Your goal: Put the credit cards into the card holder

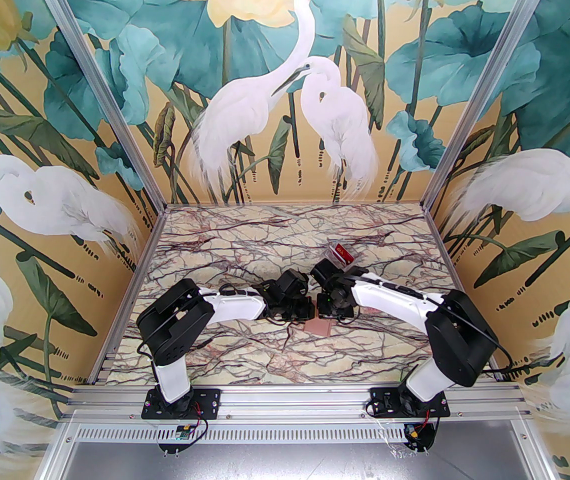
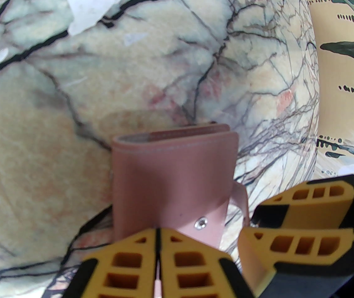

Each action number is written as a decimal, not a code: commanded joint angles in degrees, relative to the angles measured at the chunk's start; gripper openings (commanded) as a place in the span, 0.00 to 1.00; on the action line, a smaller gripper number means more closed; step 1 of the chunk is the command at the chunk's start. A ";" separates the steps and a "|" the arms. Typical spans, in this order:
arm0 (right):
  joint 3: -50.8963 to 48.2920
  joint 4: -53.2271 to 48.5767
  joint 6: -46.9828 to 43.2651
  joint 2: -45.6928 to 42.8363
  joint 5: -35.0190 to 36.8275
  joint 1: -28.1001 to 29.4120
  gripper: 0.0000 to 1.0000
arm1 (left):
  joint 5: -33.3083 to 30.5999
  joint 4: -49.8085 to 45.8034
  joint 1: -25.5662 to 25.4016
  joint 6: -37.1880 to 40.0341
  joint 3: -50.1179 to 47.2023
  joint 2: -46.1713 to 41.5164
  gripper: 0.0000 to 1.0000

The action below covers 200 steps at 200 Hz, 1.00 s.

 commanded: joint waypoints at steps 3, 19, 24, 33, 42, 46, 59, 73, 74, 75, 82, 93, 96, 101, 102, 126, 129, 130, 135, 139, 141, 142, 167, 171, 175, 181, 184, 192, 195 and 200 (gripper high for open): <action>1.94 -2.99 -0.26 1.31 3.09 0.91 0.26 | -1.57 -3.48 -0.87 0.47 -0.79 2.39 0.11; 2.40 -3.94 -0.17 1.62 4.08 1.41 0.26 | -1.64 -3.61 -0.92 0.47 -0.79 2.44 0.11; 2.60 -4.37 -0.15 1.68 4.68 1.66 0.27 | -1.65 -3.53 -0.86 0.47 -0.79 2.41 0.11; 3.10 -5.16 -0.13 1.75 5.27 2.12 0.27 | -1.65 -3.56 -0.93 0.47 -0.79 2.42 0.11; 3.52 -5.70 -0.06 1.90 5.47 2.52 0.28 | -1.65 -3.57 -0.85 0.47 -0.79 2.50 0.11; 3.65 -5.89 -0.05 2.03 5.63 2.64 0.28 | -1.63 -3.55 -0.86 0.47 -0.72 2.57 0.11; 3.96 -6.34 -0.08 2.54 5.78 2.86 0.28 | -1.56 -3.57 -0.84 0.42 -0.64 2.62 0.11; 4.27 -6.65 -0.16 3.48 6.09 3.22 0.28 | -1.62 -3.60 -0.86 0.47 -0.68 2.58 0.11; 4.32 -6.65 -0.15 3.52 6.13 3.20 0.28 | -1.63 -3.58 -0.85 0.47 -0.69 2.57 0.11; 4.34 -6.70 -0.19 3.63 6.16 3.20 0.28 | -1.60 -3.57 -0.85 0.47 -0.61 2.57 0.11; 4.49 -6.81 -0.23 3.97 6.25 3.35 0.28 | -1.63 -3.57 -0.89 0.47 -0.65 2.58 0.11; 4.78 -6.97 -0.24 4.58 6.48 3.46 0.28 | -1.73 -3.66 -0.86 0.47 -0.66 2.72 0.11; 4.83 -6.93 -0.31 4.73 6.52 3.50 0.28 | -1.74 -3.66 -0.85 0.47 -0.62 2.64 0.11; 4.90 -6.96 -0.36 4.92 6.60 3.59 0.28 | -1.73 -3.71 -0.92 0.47 -0.69 2.66 0.11; 4.90 -7.03 -0.33 4.99 6.61 3.57 0.28 | -1.73 -3.72 -0.92 0.51 -0.70 2.66 0.11; 5.59 -7.62 -0.49 5.91 7.32 3.90 0.27 | -1.74 -3.72 -0.89 0.56 -0.59 2.76 0.11; 5.52 -7.62 -0.56 5.99 7.32 3.90 0.27 | -1.73 -3.74 -0.86 0.56 -0.54 2.75 0.11; 5.56 -7.62 -0.53 6.00 7.32 3.90 0.27 | -1.73 -3.74 -0.85 0.56 -0.58 2.75 0.11; 5.55 -7.54 -0.55 6.02 7.24 3.98 0.26 | -1.69 -3.74 -0.86 0.60 -0.59 2.75 0.11; 5.47 -7.47 -0.57 6.02 7.17 3.98 0.26 | -1.74 -3.83 -0.88 0.59 -0.48 2.74 0.11; 5.46 -7.45 -0.60 6.02 7.20 3.98 0.25 | -1.74 -3.83 -0.88 0.56 -0.52 2.77 0.11; 5.44 -7.45 -0.59 6.02 7.17 3.98 0.25 | -1.74 -3.83 -0.86 0.56 -0.52 2.84 0.11; 5.01 -7.19 -0.49 5.93 6.82 3.99 0.22 | -1.75 -3.94 -0.87 0.56 -0.34 2.83 0.11; 4.94 -7.25 -0.49 5.84 6.69 3.99 0.22 | -1.74 -3.92 -0.86 0.56 -0.31 2.96 0.11; 4.88 -7.10 -0.56 5.68 6.71 3.98 0.22 | -1.74 -3.92 -0.87 0.56 -0.26 2.93 0.11; 4.74 -7.01 -0.42 5.52 6.54 4.00 0.21 | -1.72 -3.92 -0.91 0.56 -0.27 2.93 0.11; 4.68 -7.01 -0.41 5.47 6.53 3.97 0.21 | -1.74 -3.88 -0.89 0.47 -0.22 2.98 0.11; 4.49 -6.92 -0.36 5.07 6.16 3.99 0.21 | -1.70 -3.83 -0.87 0.47 -0.25 2.94 0.11; 4.38 -6.85 -0.36 4.93 6.11 3.99 0.21 | -1.73 -3.85 -0.89 0.47 -0.17 2.97 0.11; 4.22 -6.78 -0.24 4.65 5.94 3.99 0.22 | -1.73 -3.83 -0.89 0.42 -0.17 2.93 0.11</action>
